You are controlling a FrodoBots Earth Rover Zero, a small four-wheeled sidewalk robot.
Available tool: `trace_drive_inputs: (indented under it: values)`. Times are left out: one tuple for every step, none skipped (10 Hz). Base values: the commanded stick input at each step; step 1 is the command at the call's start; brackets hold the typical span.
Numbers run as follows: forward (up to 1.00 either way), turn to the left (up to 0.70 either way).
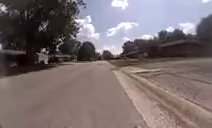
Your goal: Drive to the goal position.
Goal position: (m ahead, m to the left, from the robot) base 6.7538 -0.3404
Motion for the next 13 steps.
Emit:
trace_drive_inputs:
  values:
    - [0.70,0.00]
    - [0.70,0.00]
    - [0.70,0.00]
    - [0.70,0.00]
    - [0.70,0.00]
    - [0.70,0.00]
    - [0.70,0.00]
    - [0.70,0.00]
    - [0.70,0.00]
    - [0.70,0.00]
    - [0.70,0.00]
    - [0.70,0.00]
    - [0.70,0.00]
